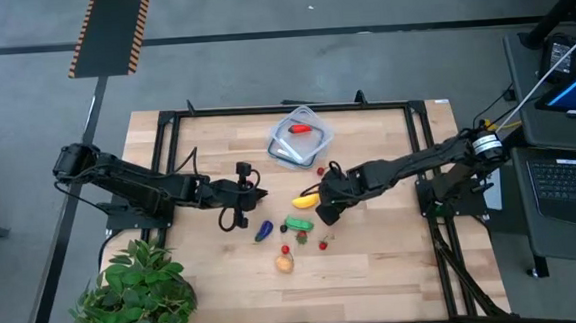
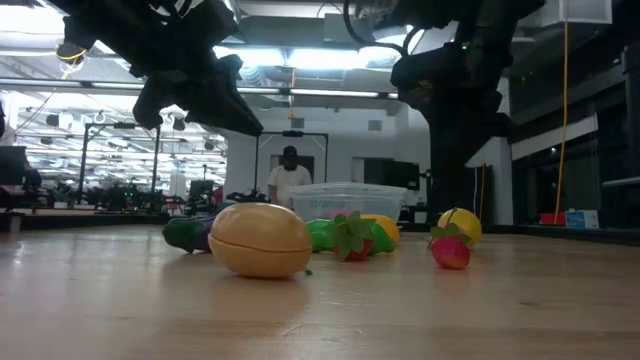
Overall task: Pick and placing Produce into tupperware
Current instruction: Put the yellow lemon into the transparent container
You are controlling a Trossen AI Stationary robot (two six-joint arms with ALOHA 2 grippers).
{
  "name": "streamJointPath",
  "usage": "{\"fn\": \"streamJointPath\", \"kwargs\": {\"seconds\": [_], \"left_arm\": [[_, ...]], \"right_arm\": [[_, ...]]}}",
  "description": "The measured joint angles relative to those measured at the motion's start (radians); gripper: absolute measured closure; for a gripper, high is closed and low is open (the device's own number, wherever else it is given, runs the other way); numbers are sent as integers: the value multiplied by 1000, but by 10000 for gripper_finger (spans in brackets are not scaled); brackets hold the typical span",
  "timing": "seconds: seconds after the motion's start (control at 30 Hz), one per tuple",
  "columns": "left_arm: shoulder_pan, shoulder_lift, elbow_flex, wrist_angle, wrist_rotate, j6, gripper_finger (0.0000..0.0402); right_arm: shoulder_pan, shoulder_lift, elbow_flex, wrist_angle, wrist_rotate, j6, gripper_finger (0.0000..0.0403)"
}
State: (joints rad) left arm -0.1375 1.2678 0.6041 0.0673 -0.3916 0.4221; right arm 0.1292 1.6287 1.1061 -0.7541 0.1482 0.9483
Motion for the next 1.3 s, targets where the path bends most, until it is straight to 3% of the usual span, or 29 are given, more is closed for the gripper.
{"fn": "streamJointPath", "kwargs": {"seconds": [0.17,0.57,0.87,1.03,1.3], "left_arm": [[0,0,0,0,0,6,396],[0,0,0,0,0,8,392],[0,0,0,-8,0,8,369],[0,0,0,-8,0,8,359],[0,0,0,-8,0,8,347]], "right_arm": [[-14,0,0,3,-1,-92,336],[-35,-1,-1,5,1,-14,329],[-35,-2,-1,-26,-3,47,218],[-35,-2,-1,-76,-11,174,154],[-35,-2,-1,-75,-16,308,120]]}}
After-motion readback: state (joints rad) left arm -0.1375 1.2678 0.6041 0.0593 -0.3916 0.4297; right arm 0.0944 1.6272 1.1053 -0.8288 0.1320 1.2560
